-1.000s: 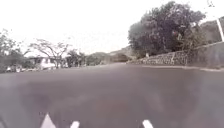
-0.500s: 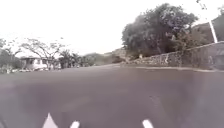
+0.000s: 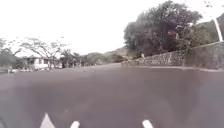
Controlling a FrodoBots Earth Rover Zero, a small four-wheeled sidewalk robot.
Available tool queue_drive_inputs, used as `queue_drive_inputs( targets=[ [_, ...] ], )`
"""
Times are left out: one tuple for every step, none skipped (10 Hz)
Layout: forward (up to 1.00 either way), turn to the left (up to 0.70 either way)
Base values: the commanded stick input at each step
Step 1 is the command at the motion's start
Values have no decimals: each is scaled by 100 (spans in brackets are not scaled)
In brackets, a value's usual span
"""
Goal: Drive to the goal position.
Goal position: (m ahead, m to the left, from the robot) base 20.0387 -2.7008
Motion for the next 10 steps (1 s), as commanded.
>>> queue_drive_inputs(
  targets=[
    [50,-36],
    [50,-50],
    [50,-50],
    [50,-50],
    [50,-50],
    [50,-50],
    [50,-50],
    [50,-41],
    [50,-17],
    [50,0]
  ],
)
